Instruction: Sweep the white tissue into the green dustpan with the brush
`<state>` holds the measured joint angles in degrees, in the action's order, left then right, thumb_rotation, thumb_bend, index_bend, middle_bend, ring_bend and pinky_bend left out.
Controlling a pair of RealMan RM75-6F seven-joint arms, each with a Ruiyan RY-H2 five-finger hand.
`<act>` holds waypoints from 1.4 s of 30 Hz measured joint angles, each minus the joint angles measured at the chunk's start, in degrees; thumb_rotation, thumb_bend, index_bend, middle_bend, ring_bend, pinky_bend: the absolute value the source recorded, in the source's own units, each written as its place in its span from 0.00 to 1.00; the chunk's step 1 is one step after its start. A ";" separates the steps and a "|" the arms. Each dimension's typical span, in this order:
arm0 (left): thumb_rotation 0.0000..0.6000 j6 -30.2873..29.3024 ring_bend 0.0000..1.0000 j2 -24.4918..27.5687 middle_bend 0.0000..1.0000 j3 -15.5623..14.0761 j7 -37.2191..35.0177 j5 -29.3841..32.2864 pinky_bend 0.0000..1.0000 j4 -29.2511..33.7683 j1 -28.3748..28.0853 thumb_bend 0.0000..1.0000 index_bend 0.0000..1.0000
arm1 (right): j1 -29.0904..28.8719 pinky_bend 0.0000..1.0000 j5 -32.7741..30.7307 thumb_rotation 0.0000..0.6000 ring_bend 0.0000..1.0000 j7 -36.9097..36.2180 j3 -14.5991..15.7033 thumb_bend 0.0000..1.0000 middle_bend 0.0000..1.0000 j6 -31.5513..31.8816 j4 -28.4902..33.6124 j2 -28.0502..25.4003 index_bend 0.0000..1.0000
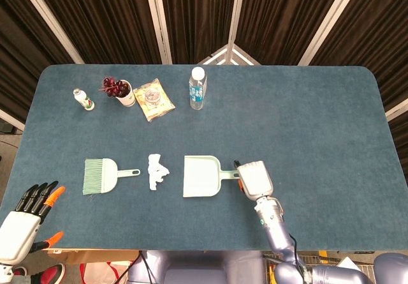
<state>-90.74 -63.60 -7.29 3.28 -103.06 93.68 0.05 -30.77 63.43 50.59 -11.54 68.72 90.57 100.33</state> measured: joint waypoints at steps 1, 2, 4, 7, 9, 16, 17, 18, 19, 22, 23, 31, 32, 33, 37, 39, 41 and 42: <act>1.00 0.05 0.00 0.01 0.00 0.02 -0.03 0.07 0.00 0.02 -0.02 0.00 0.00 | -0.07 0.86 -0.18 1.00 0.80 -0.03 -0.03 0.36 0.82 0.09 -0.07 0.14 0.40; 1.00 0.10 0.00 0.02 0.00 0.02 -0.06 0.11 0.00 0.04 -0.03 0.00 0.00 | -0.13 0.86 -0.37 1.00 0.80 -0.02 -0.04 0.36 0.82 0.16 -0.14 0.27 0.40; 1.00 0.17 0.00 0.04 0.00 0.04 -0.15 0.16 0.00 0.10 -0.09 0.00 0.00 | -0.24 0.86 -0.79 1.00 0.80 0.12 0.13 0.36 0.82 0.33 -0.31 0.59 0.40; 1.00 0.14 0.00 0.03 0.00 0.03 -0.16 0.10 0.00 0.06 -0.10 0.00 0.00 | -0.36 0.86 -1.27 1.00 0.80 0.47 0.58 0.36 0.82 0.52 -0.68 1.06 0.40; 1.00 0.16 0.00 0.03 0.00 0.02 -0.17 0.10 0.00 0.06 -0.10 0.00 0.00 | -0.43 0.86 -1.56 1.00 0.80 0.52 0.72 0.36 0.82 0.73 -0.95 1.49 0.40; 1.00 0.38 0.00 0.03 0.00 0.10 -0.17 0.39 0.00 0.13 -0.17 0.00 0.00 | -0.74 0.86 -2.28 1.00 0.80 0.60 1.01 0.36 0.82 1.10 -1.93 2.47 0.40; 1.00 0.40 0.00 0.03 0.00 0.09 -0.17 0.41 0.00 0.17 -0.17 0.00 0.00 | -0.79 0.86 -2.36 1.00 0.80 0.41 1.03 0.36 0.82 1.03 -2.32 2.57 0.40; 1.00 0.43 0.00 0.02 0.00 0.09 -0.14 0.43 0.00 0.20 -0.18 0.00 0.00 | -0.87 0.86 -2.48 1.00 0.80 0.17 1.06 0.36 0.82 0.95 -2.86 2.74 0.40; 1.00 0.43 0.00 0.01 0.00 0.10 -0.02 0.43 0.00 0.22 -0.17 0.00 0.00 | -0.95 0.86 -2.58 1.00 0.80 0.06 1.11 0.36 0.82 0.90 -3.21 2.89 0.40; 1.00 0.51 0.00 -0.05 0.00 0.04 0.20 0.36 0.00 0.28 -0.17 0.00 0.00 | -1.28 0.86 -2.92 1.00 0.80 -0.11 1.21 0.36 0.82 0.70 -3.97 3.36 0.40; 1.00 0.56 0.00 -0.06 0.00 0.03 0.25 0.37 0.00 0.28 -0.18 0.00 0.00 | -1.38 0.86 -2.98 1.00 0.80 -0.16 1.22 0.36 0.82 0.65 -4.08 3.51 0.40; 1.00 0.91 0.00 -0.12 0.00 0.07 0.50 0.68 0.00 0.45 -0.26 0.00 0.00 | -2.01 0.86 -3.63 1.00 0.80 -0.13 1.41 0.36 0.82 0.60 -4.49 4.60 0.48; 1.00 0.95 0.00 -0.12 0.00 0.07 0.53 0.70 0.00 0.46 -0.27 0.00 0.00 | -2.09 0.86 -3.67 1.00 0.80 -0.09 1.42 0.37 0.82 0.61 -4.46 4.66 0.51; 1.00 0.97 0.00 -0.13 0.00 0.07 0.57 0.71 0.00 0.47 -0.27 0.00 0.00 | -2.15 0.86 -3.64 1.00 0.80 -0.01 1.48 0.38 0.82 0.68 -4.43 4.72 0.53; 1.00 1.45 0.00 -0.10 0.00 -0.02 0.78 0.96 0.00 0.72 -0.32 0.00 0.00 | -2.50 0.86 -3.58 1.00 0.80 0.25 1.33 0.43 0.82 1.03 -4.39 4.87 0.57; 1.00 1.75 0.00 -0.05 0.00 -0.06 0.82 1.15 0.00 0.98 -0.39 0.00 0.00 | -2.68 0.86 -3.65 1.00 0.80 0.21 1.16 0.43 0.82 1.05 -4.54 4.78 0.58; 1.00 1.94 0.00 -0.03 0.00 0.02 1.11 1.27 0.00 1.12 -0.50 0.00 0.00 | -2.77 0.86 -3.74 1.00 0.80 0.20 1.08 0.44 0.82 1.09 -4.62 4.65 0.59; 1.00 2.09 0.00 -0.03 0.00 0.06 1.22 1.36 0.00 1.24 -0.56 0.00 0.00 | -2.80 0.86 -3.78 1.00 0.80 0.15 1.05 0.44 0.82 1.11 -4.60 4.52 0.59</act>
<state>-88.65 -63.62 -7.23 4.50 -101.70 94.91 -0.51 -33.57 59.65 50.74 -10.50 69.83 85.97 104.85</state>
